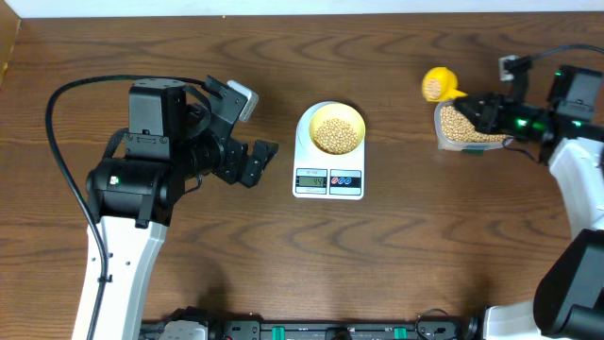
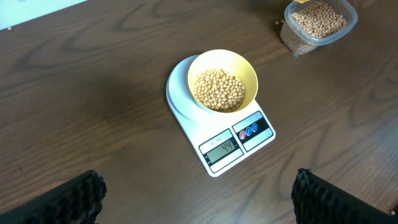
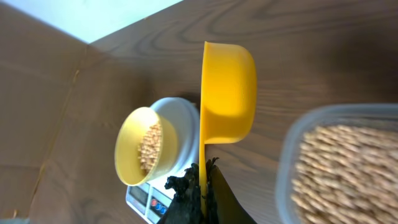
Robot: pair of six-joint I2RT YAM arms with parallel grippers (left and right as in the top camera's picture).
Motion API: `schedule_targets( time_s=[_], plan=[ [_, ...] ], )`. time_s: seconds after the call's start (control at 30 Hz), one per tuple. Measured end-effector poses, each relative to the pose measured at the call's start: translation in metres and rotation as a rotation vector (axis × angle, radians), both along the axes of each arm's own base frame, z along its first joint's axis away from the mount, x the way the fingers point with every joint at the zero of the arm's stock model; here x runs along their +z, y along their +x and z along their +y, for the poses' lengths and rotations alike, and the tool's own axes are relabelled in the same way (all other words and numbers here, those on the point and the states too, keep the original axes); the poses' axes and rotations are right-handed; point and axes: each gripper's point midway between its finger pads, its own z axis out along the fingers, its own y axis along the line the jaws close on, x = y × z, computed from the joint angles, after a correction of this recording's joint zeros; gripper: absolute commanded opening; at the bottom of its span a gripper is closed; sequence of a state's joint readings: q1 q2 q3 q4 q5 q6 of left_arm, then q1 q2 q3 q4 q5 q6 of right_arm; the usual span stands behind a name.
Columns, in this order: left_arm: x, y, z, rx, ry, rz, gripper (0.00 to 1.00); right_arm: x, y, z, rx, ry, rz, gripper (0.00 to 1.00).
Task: Scoop item into bowl and weigh 50g on scale
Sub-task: 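Lift the filled scoop with the right gripper over the yellow bowl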
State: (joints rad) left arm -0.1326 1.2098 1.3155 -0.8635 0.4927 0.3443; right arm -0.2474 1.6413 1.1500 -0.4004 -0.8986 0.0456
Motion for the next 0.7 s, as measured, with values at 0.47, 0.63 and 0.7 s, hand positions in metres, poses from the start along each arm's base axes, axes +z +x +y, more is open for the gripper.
schedule_targets(
  time_s=[0.47,0.63,0.7],
  plan=[
    [0.000,0.000,0.000,0.000,0.000,0.000,0.98,0.020,0.000,0.102,0.222,0.014,-0.116,0.01],
    [0.000,0.000,0.000,0.000,0.000,0.000,0.98,0.020,-0.007,0.121,0.266,0.021,-0.109,0.01],
    [0.000,0.000,0.000,0.000,0.000,0.000,0.98,0.020,-0.010,0.128,0.281,0.021,-0.108,0.01]
  ],
)
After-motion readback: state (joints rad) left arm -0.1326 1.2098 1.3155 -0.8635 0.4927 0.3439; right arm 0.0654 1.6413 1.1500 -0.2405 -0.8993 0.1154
